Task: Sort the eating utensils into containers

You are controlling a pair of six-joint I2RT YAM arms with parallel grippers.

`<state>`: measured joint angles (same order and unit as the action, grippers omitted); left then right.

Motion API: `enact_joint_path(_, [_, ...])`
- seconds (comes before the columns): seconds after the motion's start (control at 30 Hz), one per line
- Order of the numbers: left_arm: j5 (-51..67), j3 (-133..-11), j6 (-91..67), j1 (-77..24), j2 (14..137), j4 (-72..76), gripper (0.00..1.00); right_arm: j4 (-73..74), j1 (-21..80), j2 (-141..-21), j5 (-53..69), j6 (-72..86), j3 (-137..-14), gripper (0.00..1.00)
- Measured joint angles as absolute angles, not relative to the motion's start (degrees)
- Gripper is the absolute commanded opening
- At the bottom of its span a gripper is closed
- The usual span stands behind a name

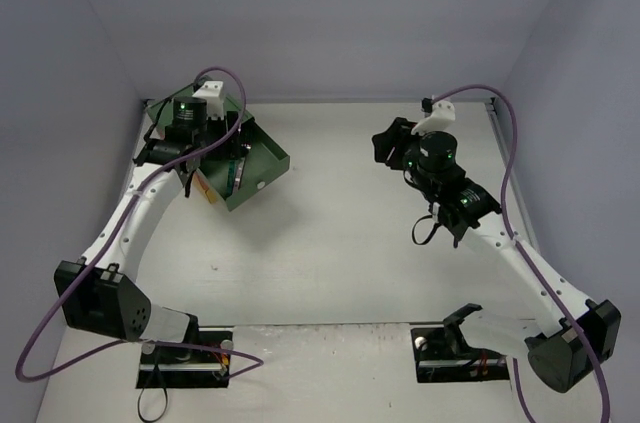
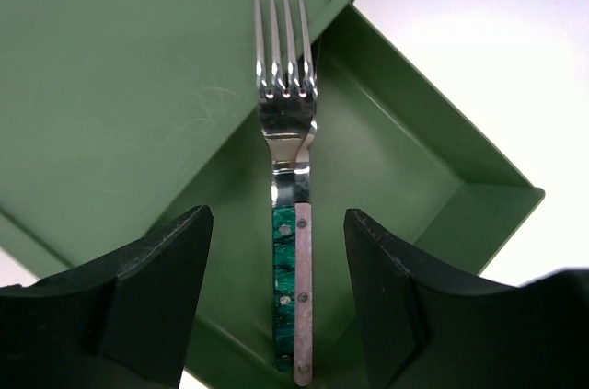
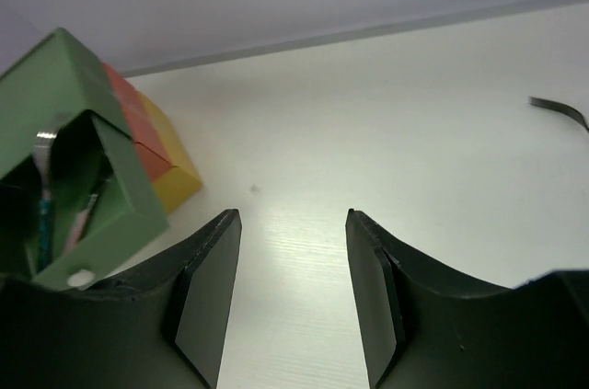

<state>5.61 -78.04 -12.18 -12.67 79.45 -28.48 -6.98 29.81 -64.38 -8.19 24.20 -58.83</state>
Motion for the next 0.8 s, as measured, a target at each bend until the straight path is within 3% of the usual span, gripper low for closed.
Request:
enact_joint_path(0.47, [3.2,-79.2,-12.2,-15.3,85.8,-30.4,0.48,-4.4,24.0,-60.8,-2.9,24.4,-52.1,0.47])
enact_joint_path(0.67, [2.3,-79.7,-12.2,-15.3,87.7,-30.7,0.30,-4.4,23.9,-60.2,-2.3,24.4,-52.0,0.48])
enact_joint_path(0.8, [2.1,-80.1,-12.0,-15.3,87.7,-30.7,0.24,-4.4,23.6,-59.5,-2.1,24.4,-51.9,0.48])
